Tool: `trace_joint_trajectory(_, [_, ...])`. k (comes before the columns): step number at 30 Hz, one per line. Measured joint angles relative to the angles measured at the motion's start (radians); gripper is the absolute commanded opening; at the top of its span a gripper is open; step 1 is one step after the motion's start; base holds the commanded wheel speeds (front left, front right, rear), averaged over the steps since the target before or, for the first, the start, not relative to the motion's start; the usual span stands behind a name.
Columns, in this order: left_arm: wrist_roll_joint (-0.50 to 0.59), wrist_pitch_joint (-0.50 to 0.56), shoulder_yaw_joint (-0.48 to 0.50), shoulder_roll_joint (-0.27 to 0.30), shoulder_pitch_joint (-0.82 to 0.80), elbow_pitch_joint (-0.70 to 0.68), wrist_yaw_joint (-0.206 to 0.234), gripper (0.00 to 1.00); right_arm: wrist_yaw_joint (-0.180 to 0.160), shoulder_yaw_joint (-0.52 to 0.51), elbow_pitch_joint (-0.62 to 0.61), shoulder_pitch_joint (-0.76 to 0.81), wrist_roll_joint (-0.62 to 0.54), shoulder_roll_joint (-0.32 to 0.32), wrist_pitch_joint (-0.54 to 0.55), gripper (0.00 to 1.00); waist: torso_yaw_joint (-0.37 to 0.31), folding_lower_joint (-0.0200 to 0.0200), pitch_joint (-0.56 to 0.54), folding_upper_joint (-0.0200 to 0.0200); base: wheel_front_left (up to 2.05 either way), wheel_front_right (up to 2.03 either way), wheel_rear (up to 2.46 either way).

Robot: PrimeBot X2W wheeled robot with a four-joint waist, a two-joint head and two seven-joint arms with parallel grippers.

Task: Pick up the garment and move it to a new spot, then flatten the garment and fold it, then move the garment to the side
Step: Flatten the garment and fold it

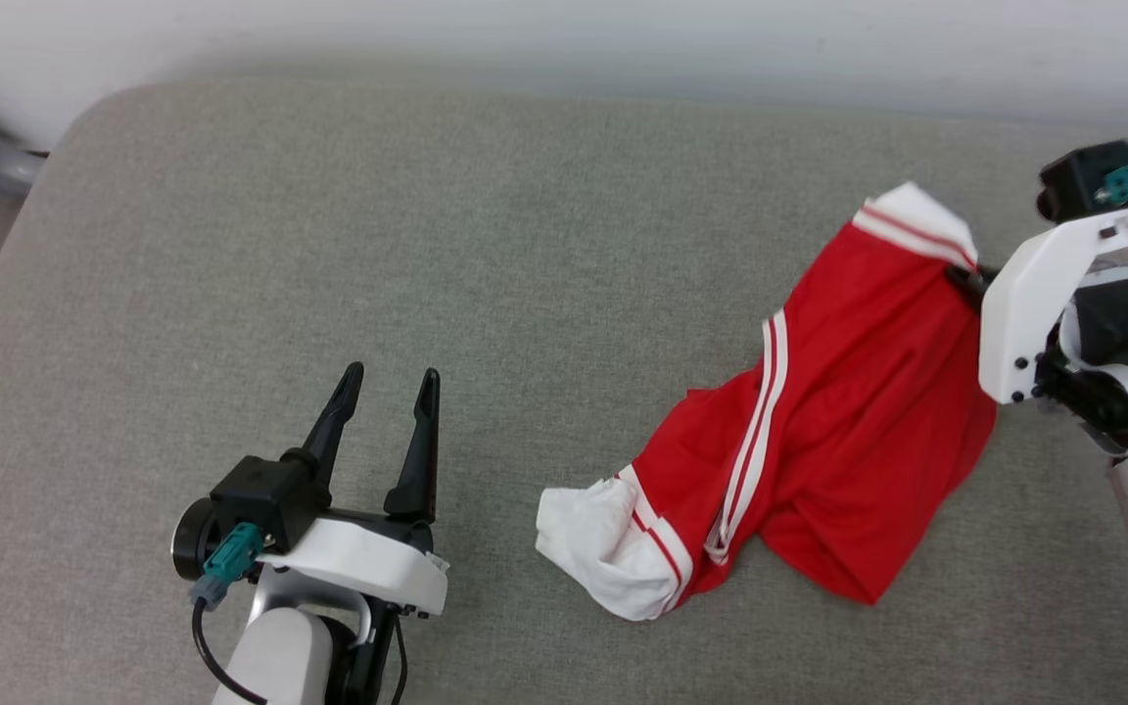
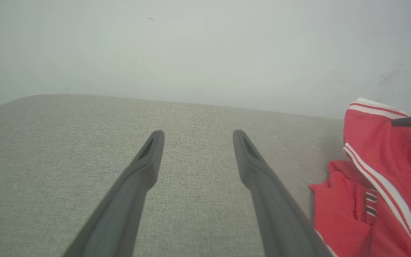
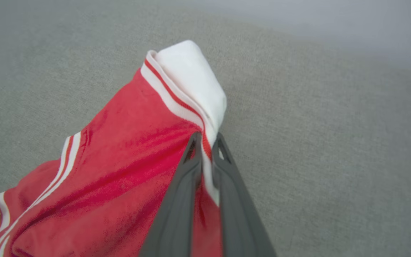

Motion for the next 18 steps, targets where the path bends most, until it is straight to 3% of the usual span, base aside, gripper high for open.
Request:
trace_joint_trajectory(4, [0.004, 0.0, 0.003, 0.0, 0.02, 0.004, 0.0, 1.0, 0.0, -0.076, -0.063, 0.032, -0.021, -0.002, -0.091, 0.0, -0.013, -0.0001, -0.041, 0.0, 0.0, 0.0, 0.0])
trace_joint_trajectory(9, [0.009, 0.0, 0.002, -0.001, 0.056, 0.01, 0.001, 1.0, 0.0, -0.237, -0.156, 0.239, -0.078, 0.023, -0.143, 0.0, -0.028, -0.0001, -0.095, 0.0, 0.0, 0.0, 0.0])
trace_joint_trajectory(12, [0.009, 0.0, 0.002, -0.001, 0.077, 0.012, 0.004, 1.0, 0.0, -0.343, -0.221, 0.393, -0.102, 0.08, -0.166, 0.0, -0.039, -0.0001, -0.123, 0.0, 0.0, 0.0, 0.0])
trace_joint_trajectory(18, [0.01, 0.0, 0.0, -0.001, 0.108, 0.022, 0.008, 1.0, 0.0, -0.494, -0.305, 0.68, -0.143, 0.255, -0.184, 0.0, -0.055, -0.0002, -0.169, 0.0, 0.0, 0.0, 0.0])
